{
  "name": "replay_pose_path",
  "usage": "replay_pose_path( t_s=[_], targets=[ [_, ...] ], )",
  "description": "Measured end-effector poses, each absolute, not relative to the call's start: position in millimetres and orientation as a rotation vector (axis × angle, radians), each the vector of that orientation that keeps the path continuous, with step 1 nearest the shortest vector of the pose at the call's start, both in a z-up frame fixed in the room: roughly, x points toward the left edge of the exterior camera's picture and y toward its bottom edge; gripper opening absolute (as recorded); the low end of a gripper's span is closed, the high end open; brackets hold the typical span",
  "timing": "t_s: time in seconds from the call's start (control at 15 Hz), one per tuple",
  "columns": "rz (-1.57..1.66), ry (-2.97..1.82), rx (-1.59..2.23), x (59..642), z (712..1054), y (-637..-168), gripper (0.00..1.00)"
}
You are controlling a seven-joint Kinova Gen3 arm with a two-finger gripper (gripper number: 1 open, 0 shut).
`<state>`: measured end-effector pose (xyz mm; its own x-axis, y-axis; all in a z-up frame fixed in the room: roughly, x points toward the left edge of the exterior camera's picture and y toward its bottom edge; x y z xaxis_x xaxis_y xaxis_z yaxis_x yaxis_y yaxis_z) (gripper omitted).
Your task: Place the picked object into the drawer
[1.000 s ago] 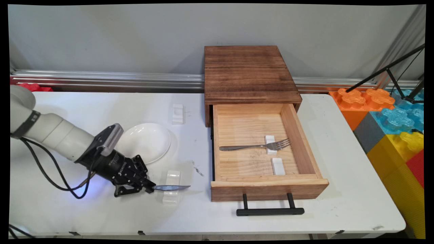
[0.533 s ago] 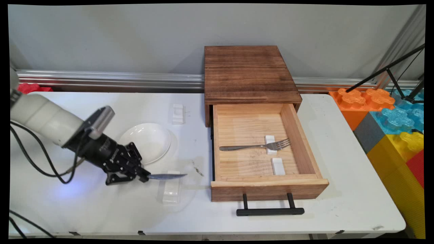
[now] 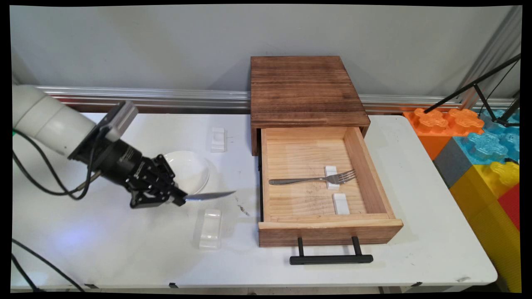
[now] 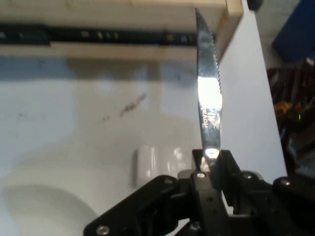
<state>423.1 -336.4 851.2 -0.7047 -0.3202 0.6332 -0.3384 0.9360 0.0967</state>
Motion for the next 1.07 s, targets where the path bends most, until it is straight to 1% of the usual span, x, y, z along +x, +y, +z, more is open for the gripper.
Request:
replay_pose_path(
  t_s=[0.4, 0.67, 1.07],
  targets=[
    [0.044, -2.372, 0.521, 390, 876, -349, 0.0],
    [0.06, -2.367, 0.542, 353, 892, -364, 0.0],
    [0.08, -2.383, 0.539, 301, 907, -387, 0.0]
  ],
)
